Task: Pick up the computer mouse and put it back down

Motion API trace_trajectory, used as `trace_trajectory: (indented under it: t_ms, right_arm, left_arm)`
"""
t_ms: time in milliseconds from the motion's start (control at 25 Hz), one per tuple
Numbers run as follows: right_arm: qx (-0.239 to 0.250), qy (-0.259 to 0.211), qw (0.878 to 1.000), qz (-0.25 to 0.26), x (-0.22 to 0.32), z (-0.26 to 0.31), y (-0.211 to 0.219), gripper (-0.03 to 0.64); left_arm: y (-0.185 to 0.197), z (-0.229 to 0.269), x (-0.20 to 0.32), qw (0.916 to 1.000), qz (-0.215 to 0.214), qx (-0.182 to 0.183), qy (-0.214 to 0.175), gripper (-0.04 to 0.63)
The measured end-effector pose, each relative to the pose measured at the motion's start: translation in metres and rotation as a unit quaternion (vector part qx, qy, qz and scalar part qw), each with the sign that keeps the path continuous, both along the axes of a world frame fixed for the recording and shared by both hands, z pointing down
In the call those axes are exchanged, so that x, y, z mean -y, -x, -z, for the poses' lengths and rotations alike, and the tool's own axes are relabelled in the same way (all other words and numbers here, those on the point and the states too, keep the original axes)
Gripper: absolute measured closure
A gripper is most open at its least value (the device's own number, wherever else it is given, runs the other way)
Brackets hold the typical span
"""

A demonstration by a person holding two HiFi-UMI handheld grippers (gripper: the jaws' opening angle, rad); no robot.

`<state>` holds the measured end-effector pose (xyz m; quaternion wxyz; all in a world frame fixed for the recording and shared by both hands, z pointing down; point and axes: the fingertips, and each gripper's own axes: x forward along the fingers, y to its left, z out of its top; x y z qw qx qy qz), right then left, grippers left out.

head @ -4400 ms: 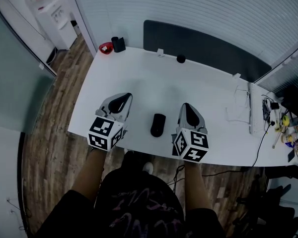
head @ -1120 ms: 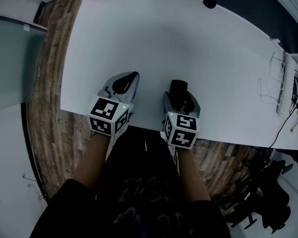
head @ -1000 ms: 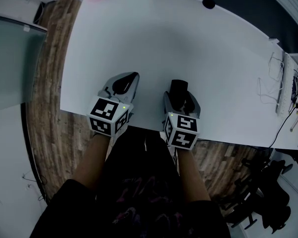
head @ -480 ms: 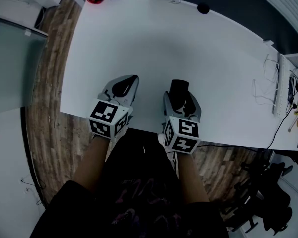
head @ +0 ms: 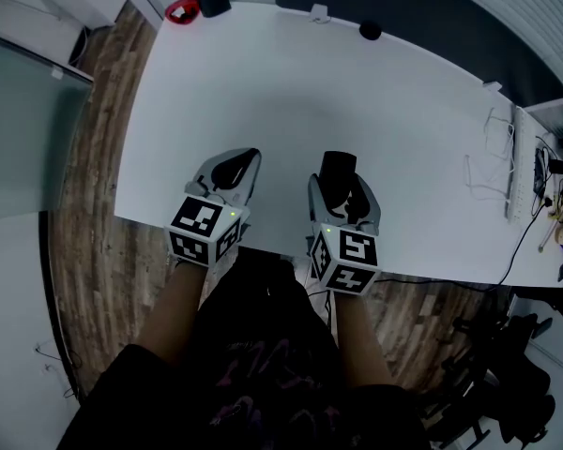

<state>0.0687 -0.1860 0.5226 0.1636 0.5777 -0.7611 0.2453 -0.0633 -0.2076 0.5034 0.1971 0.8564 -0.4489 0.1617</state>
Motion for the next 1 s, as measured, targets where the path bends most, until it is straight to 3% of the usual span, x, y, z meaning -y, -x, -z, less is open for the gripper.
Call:
trace_trajectory:
  t_ms: [1000]
  right_arm:
    - [0.026, -0.142, 0.989, 0.000, 0.010, 0.128, -0.046, 0.311]
  left_arm:
    - [-0.025, 0.112, -0.003, 0.9928, 0.015, -0.014, -0.118, 0.594]
